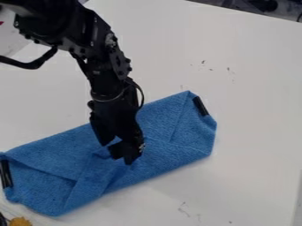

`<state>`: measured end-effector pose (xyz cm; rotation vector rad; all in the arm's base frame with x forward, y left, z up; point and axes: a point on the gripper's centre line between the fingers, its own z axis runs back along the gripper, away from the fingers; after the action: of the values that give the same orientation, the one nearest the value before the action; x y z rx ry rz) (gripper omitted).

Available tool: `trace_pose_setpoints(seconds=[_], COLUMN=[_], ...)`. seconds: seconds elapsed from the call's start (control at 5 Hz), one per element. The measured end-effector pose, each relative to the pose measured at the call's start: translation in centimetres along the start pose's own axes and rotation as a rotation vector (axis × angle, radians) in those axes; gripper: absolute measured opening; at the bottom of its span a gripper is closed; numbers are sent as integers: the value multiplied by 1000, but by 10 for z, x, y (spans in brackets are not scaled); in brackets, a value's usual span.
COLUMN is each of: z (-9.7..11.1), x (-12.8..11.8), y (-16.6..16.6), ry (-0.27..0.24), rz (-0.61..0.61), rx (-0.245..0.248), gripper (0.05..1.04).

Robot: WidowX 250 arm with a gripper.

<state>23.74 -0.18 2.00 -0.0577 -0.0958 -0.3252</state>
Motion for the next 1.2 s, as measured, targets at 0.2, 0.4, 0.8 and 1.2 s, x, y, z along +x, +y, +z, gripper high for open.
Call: trace_pose_setpoints(seconds=[0.2,0.4,0.8,1.2], z=[0,0,-8,-8], x=[1,6,7,7], y=[0,2,0,3], ry=[-3,-9,2,-3], rz=[-12,-24,-38,-44], rx=[-2,-1,-22,-26], gripper=[1001,1001,941,342])
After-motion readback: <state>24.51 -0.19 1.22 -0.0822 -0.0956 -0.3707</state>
